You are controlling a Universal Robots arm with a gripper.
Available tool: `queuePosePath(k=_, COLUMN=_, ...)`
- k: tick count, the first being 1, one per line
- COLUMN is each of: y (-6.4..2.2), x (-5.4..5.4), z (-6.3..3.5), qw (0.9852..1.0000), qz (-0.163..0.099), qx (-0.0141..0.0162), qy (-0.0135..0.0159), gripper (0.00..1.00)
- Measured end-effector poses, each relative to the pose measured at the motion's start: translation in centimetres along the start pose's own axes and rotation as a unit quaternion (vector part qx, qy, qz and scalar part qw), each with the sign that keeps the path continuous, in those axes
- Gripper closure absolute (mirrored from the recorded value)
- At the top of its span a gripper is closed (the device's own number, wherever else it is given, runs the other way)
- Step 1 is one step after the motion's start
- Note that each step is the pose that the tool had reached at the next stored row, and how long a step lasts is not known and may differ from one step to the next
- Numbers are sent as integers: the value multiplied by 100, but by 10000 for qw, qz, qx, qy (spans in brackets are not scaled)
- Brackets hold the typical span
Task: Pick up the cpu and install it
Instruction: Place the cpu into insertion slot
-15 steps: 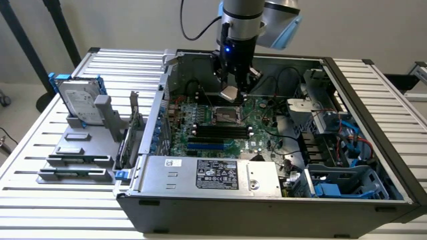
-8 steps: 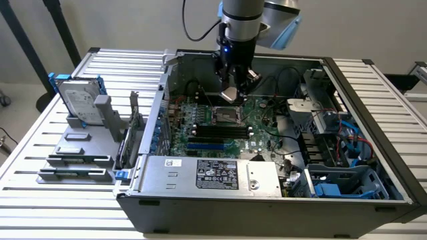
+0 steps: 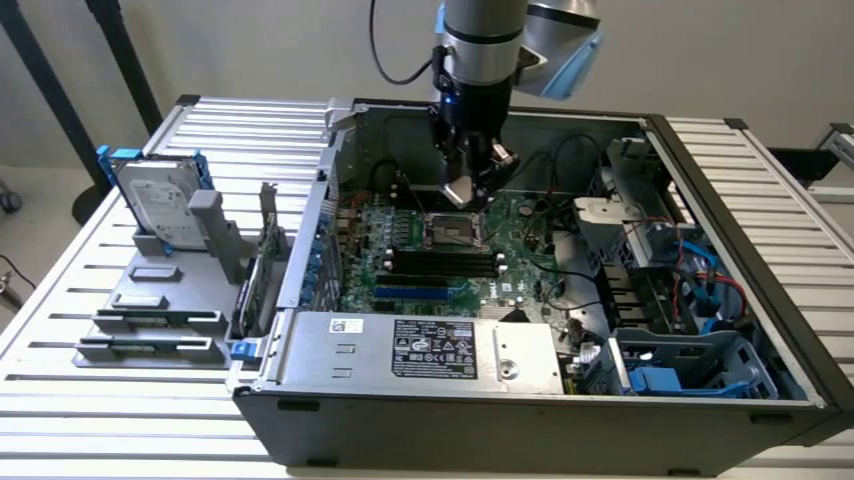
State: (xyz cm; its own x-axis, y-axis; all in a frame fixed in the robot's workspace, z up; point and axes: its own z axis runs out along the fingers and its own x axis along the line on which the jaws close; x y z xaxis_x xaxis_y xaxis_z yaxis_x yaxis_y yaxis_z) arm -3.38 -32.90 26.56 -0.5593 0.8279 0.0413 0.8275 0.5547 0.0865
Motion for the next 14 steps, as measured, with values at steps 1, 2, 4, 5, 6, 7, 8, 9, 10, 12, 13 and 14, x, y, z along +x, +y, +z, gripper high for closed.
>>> queuePosePath(k=1, y=0, x=0, z=4, qw=10000, qz=89, qx=-4, qy=-8, gripper=45)
queuePosePath(k=2, y=0, x=0, z=7, qw=9998, qz=182, qx=-8, qy=-16, gripper=45)
queuePosePath(k=4, y=-1, x=0, z=14, qw=9993, qz=361, qx=-15, qy=-31, gripper=45)
queuePosePath(k=5, y=-2, x=-1, z=18, qw=9990, qz=453, qx=-19, qy=-39, gripper=45)
queuePosePath(k=6, y=-2, x=-1, z=24, qw=9985, qz=547, qx=-24, qy=-47, gripper=45)
queuePosePath(k=7, y=-3, x=-1, z=29, qw=9979, qz=637, qx=-27, qy=-55, gripper=45)
queuePosePath(k=8, y=-3, x=-1, z=36, qw=9973, qz=726, qx=-31, qy=-63, gripper=45)
queuePosePath(k=9, y=-4, x=-2, z=42, qw=9966, qz=816, qx=-34, qy=-71, gripper=45)
queuePosePath(k=10, y=-4, x=-2, z=49, qw=9959, qz=905, qx=-37, qy=-78, gripper=45)
queuePosePath(k=12, y=-6, x=-3, z=64, qw=9941, qz=1083, qx=-45, qy=-94, gripper=45)
queuePosePath(k=13, y=-6, x=-3, z=72, qw=9931, qz=1171, qx=-49, qy=-102, gripper=45)
queuePosePath(k=14, y=-7, x=-3, z=81, qw=9920, qz=1254, qx=-52, qy=-109, gripper=45)
